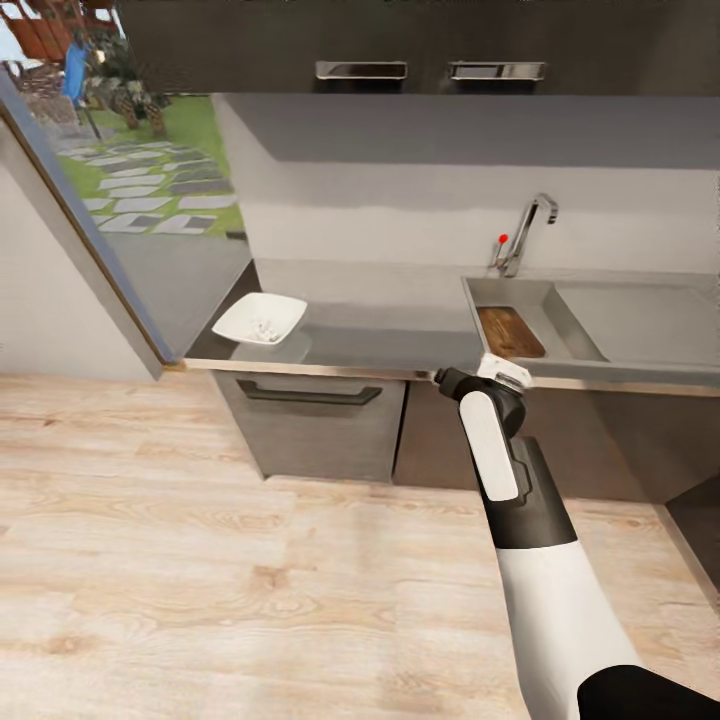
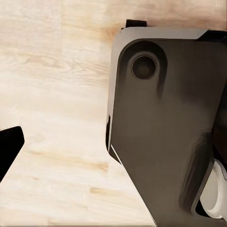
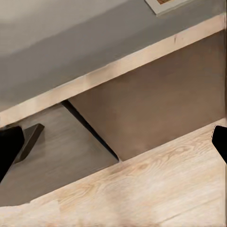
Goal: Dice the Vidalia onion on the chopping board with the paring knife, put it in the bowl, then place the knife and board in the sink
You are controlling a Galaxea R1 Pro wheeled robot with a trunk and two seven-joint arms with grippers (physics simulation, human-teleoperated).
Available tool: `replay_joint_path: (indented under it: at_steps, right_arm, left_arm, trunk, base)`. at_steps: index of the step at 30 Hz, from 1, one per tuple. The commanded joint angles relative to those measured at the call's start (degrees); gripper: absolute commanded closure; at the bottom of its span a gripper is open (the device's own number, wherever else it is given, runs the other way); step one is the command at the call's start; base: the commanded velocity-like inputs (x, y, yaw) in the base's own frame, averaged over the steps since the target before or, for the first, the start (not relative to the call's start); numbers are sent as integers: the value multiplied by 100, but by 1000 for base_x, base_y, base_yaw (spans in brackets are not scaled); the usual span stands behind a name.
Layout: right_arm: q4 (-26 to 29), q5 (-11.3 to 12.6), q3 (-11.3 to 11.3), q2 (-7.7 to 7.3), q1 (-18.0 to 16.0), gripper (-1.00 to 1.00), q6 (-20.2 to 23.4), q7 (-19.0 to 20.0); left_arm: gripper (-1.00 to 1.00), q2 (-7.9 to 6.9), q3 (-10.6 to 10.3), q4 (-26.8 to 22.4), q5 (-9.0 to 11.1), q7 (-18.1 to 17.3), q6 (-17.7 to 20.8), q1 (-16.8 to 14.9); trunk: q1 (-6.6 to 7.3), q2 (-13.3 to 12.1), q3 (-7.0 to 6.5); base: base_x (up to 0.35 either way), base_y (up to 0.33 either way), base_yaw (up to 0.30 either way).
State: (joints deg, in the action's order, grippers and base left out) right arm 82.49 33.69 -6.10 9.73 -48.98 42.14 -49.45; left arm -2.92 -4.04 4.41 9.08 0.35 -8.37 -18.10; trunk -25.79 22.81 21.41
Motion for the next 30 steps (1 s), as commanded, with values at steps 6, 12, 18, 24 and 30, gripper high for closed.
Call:
replay_joint_path:
  at_steps: [6,12,18,24,30]
  right_arm:
    - [-132,50,-7,-65,-7,-100,0,-49]
    - [-748,-20,-5,-271,-7,-100,-237,449]
    - [-1660,-390,-5,-347,-7,-100,-876,969]
    - [-3542,-1296,-5,-350,-7,-100,-2274,2127]
    - [-5891,-1942,-5,-343,-7,-100,-4351,2929]
  left_arm:
    - [-100,2,-44,25,50,1,-42,-10]
    - [-100,2,-44,25,50,1,-42,-10]
    - [-100,2,-44,25,50,1,-42,-10]
    - [-100,2,-44,25,50,1,-42,-10]
    - [-100,-6,-44,19,50,6,-49,-10]
  trunk:
    - [0,11,10]
    - [0,11,10]
    - [0,11,10]
    - [0,11,10]
    - [0,11,10]
  base:
    - [-323,40,0]
    - [-311,2,0]
    - [-278,0,0]
    - [-89,0,0]
    - [-4,0,0]
